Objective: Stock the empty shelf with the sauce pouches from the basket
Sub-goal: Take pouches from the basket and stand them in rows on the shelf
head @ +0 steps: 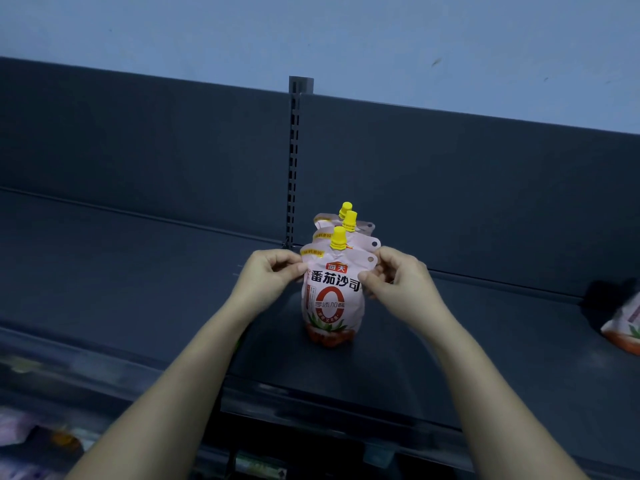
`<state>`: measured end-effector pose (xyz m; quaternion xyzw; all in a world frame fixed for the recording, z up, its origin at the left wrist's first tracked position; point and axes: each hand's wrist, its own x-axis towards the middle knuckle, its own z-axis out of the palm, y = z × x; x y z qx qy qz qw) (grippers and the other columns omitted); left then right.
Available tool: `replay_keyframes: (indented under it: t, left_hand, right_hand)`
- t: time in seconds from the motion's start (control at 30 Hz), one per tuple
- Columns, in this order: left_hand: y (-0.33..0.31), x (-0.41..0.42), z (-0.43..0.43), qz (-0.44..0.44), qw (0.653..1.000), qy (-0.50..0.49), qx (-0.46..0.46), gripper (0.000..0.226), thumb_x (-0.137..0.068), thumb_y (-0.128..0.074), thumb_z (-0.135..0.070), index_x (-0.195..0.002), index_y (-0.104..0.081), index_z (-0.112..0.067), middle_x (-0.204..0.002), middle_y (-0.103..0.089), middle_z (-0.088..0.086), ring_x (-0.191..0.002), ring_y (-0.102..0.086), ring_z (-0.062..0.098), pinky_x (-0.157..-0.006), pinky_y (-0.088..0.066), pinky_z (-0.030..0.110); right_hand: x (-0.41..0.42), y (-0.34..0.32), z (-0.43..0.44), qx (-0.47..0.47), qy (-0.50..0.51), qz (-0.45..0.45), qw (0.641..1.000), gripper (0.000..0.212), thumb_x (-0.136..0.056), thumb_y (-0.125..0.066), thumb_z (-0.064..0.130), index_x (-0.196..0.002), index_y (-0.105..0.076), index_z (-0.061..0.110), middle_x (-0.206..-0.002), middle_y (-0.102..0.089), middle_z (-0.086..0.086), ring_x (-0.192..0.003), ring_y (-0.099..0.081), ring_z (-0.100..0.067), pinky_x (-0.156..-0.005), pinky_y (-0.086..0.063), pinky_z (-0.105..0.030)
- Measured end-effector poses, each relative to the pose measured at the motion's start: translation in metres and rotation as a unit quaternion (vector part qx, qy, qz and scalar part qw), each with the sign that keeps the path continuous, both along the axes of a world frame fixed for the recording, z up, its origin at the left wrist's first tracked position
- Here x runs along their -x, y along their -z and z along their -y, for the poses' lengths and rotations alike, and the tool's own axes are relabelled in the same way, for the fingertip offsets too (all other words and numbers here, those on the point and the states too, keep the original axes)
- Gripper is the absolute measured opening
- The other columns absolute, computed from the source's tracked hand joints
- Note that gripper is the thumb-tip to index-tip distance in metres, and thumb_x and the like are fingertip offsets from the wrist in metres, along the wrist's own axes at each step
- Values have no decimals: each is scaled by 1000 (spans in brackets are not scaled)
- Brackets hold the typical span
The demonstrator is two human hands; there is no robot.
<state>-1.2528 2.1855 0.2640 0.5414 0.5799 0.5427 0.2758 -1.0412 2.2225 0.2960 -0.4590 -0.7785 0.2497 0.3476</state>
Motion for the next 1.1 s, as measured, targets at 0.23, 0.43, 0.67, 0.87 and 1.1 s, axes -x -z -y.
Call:
replay_keyframes:
  t: [0.23, 0.43, 0.67, 0.87, 1.1]
  left_hand:
    - [2, -4, 13, -32, 999, -9, 26, 8, -84, -68, -12, -85, -72, -19, -84, -72, 0, -82, -65, 13, -81, -52, 29]
    - [8, -2, 57, -240, 962, -105, 70, 19, -87, -64, -19, -105, -71, -16, -105, -70, -3, -95, -60, 12, -86, -45, 25]
    - [33, 12, 162, -398, 886, -205, 122, 19, -85, -62, -22, -102, -71, -17, -106, -68, 3, -105, -59, 26, -86, -49, 38]
    - [51, 19, 255, -486, 835, -228, 118, 27, -76, -58, -19, -96, -72, -9, -112, -67, 10, -106, -61, 31, -86, -53, 39]
    - [99, 66, 346, -451, 786, -244, 345, 33, -82, -61, -26, -114, -64, -19, -117, -61, 5, -115, -53, 28, -90, -49, 39]
  right_hand:
    - [3, 0, 14, -50, 25, 35, 998, 10, -81, -61, 19, -90, -58, 17, -75, -61, 4, -69, -55, -13, -66, -49, -37]
    - [4, 0, 38, -125, 89, 80, 985, 37, -85, -61, 28, -118, -48, 18, -110, -51, -3, -101, -53, -22, -77, -44, -35]
    - [25, 23, 110, -173, -62, 142, 973, 39, -86, -60, 26, -121, -52, 11, -115, -55, -8, -111, -48, -29, -86, -40, -39]
    - [60, 63, 175, -162, -211, 196, 944, 43, -89, -58, 32, -127, -48, 15, -119, -55, -7, -114, -47, -28, -93, -41, -41]
    - [118, 110, 235, -156, -317, 279, 893, 42, -89, -55, 33, -127, -47, 16, -120, -54, -7, -114, -47, -28, -94, -42, -40]
